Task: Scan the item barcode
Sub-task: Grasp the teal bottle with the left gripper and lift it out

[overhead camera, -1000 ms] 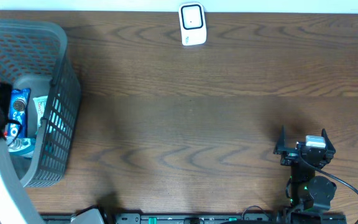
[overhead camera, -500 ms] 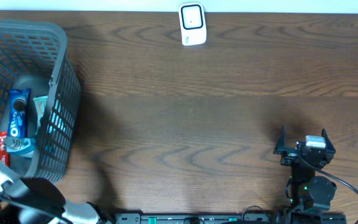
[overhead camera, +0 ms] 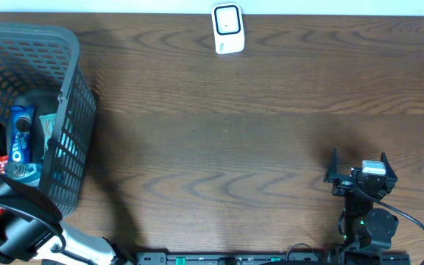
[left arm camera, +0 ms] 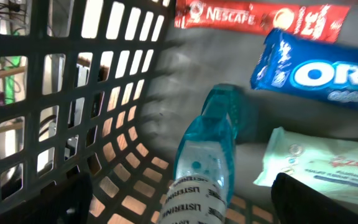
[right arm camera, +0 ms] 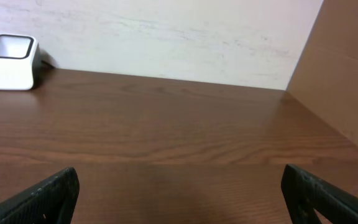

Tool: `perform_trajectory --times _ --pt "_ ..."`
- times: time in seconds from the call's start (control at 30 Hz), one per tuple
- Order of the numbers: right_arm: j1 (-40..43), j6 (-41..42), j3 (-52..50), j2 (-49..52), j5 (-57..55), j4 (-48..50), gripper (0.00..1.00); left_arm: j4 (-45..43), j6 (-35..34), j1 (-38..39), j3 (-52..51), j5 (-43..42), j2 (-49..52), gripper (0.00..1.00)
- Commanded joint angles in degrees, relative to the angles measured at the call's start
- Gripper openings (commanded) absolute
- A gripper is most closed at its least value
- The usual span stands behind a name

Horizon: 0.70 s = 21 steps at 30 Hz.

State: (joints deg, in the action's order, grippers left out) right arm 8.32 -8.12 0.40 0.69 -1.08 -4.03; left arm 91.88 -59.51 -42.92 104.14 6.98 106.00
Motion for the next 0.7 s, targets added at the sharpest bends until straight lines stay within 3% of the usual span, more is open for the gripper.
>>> perform_trajectory --times 0.0,0.5,0.57,0.67 --pt "-0.5 0.4 -0.1 -0.3 -0.3 -0.1 0.99 -0.8 2.4 0.7 -2.3 -0.4 0.0 0.92" --pt "-0.5 0.3 -0.1 -0.3 -0.3 -0.1 0.99 -8.0 2.5 3.3 -12.9 0.1 0.0 0.91" --pt "-0.5 0.4 -0.1 -0.3 -0.3 -0.1 0.99 -8.1 2.5 3.4 -13.0 0.1 0.0 0.85" --pt "-0.5 0.4 -0.1 -0.3 -0.3 -0.1 0.99 -8.2 2.5 3.4 -13.0 0.3 0.0 0.58"
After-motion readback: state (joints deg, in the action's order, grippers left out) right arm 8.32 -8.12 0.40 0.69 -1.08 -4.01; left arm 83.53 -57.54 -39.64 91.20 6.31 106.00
